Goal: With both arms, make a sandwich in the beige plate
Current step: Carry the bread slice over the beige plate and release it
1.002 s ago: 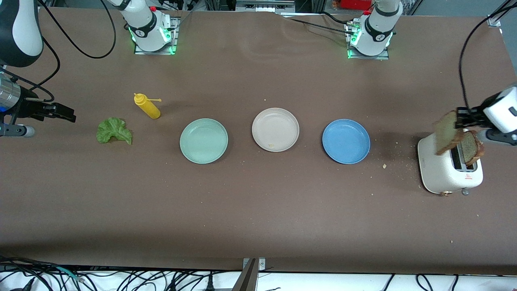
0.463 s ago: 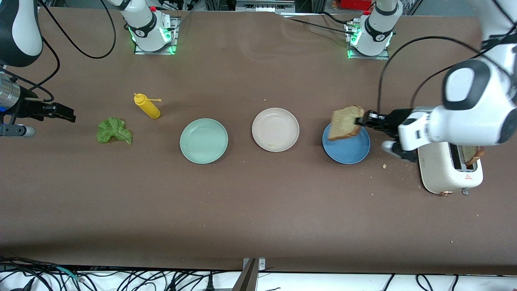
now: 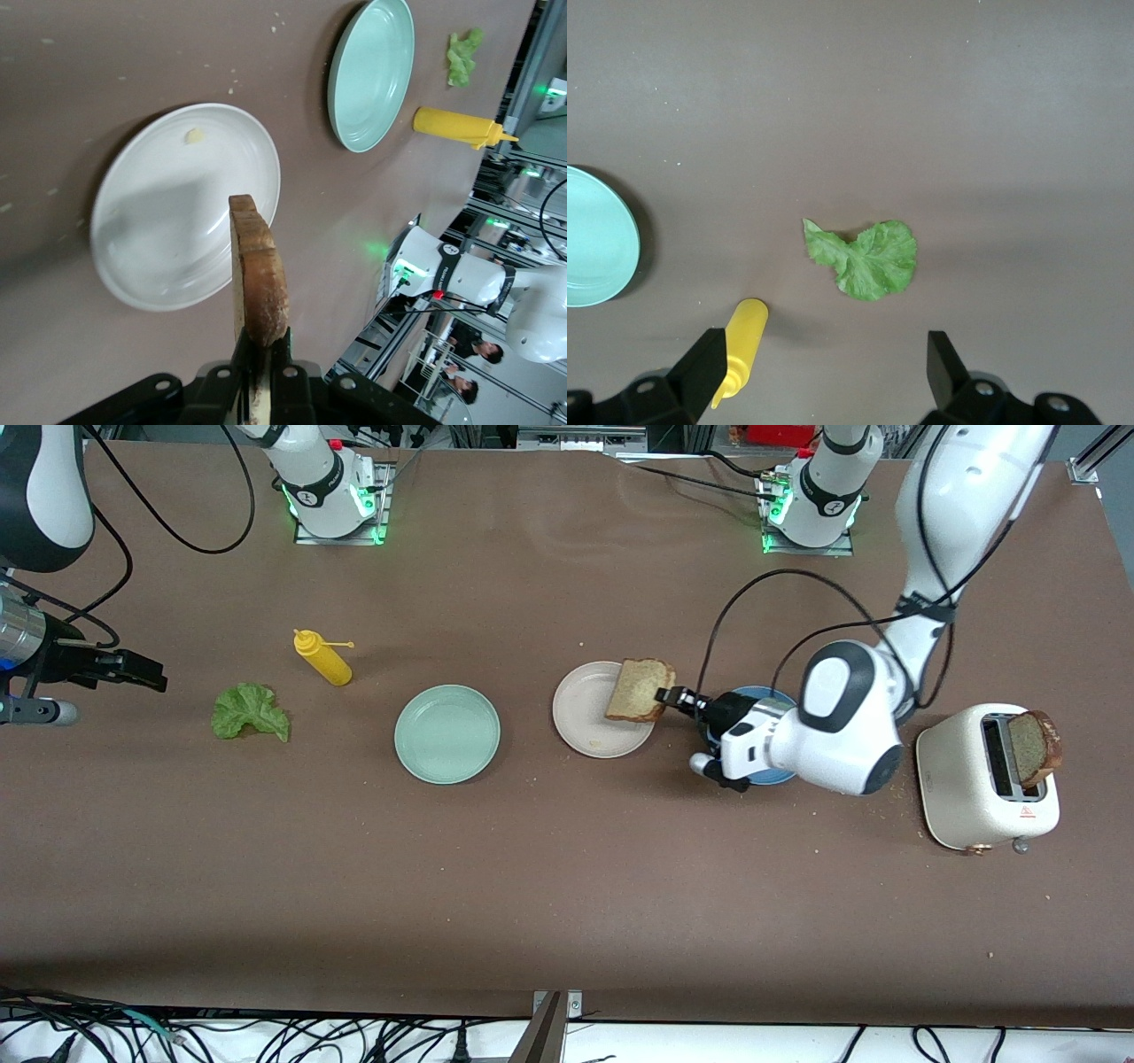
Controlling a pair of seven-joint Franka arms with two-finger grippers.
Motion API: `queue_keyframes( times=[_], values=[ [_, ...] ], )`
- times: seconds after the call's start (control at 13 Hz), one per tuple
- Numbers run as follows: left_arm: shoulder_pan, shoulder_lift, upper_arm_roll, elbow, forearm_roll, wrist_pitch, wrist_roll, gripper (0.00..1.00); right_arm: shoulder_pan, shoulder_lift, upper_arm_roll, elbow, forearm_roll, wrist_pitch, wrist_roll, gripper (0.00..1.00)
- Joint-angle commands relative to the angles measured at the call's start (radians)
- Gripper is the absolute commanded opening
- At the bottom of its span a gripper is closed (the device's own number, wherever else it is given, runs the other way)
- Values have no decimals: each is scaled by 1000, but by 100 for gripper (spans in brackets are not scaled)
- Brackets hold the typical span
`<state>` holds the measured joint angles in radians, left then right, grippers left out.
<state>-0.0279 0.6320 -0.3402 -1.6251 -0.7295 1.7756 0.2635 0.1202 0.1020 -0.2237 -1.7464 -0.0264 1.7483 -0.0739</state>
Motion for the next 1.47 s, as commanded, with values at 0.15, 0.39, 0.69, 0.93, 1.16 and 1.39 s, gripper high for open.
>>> queue_keyframes(
  times=[0.15, 0.39, 0.69, 0.93, 1.16, 1.39],
  values=[
    [-21, 89, 7, 2, -126, 69, 158, 0, 1, 5, 3, 19, -12, -19, 16, 100],
    [-37, 121, 10, 1, -177, 93, 224, 0, 1, 5, 3, 19, -12, -19, 16, 100],
    [-44, 146, 12, -7, -177, 128, 226, 100, 1, 5, 1, 19, -12, -19, 14, 100],
    [-29, 126, 18, -6, -131, 125, 220, 100, -1, 5, 1, 19, -10, -19, 11, 100],
    [-1, 51, 24, -2, 39, 116, 209, 100, -1, 5, 1, 19, -10, -19, 9, 100],
    [17, -18, 32, 4, 233, 114, 206, 100, -2, 5, 1, 19, -10, -19, 9, 100]
  ],
)
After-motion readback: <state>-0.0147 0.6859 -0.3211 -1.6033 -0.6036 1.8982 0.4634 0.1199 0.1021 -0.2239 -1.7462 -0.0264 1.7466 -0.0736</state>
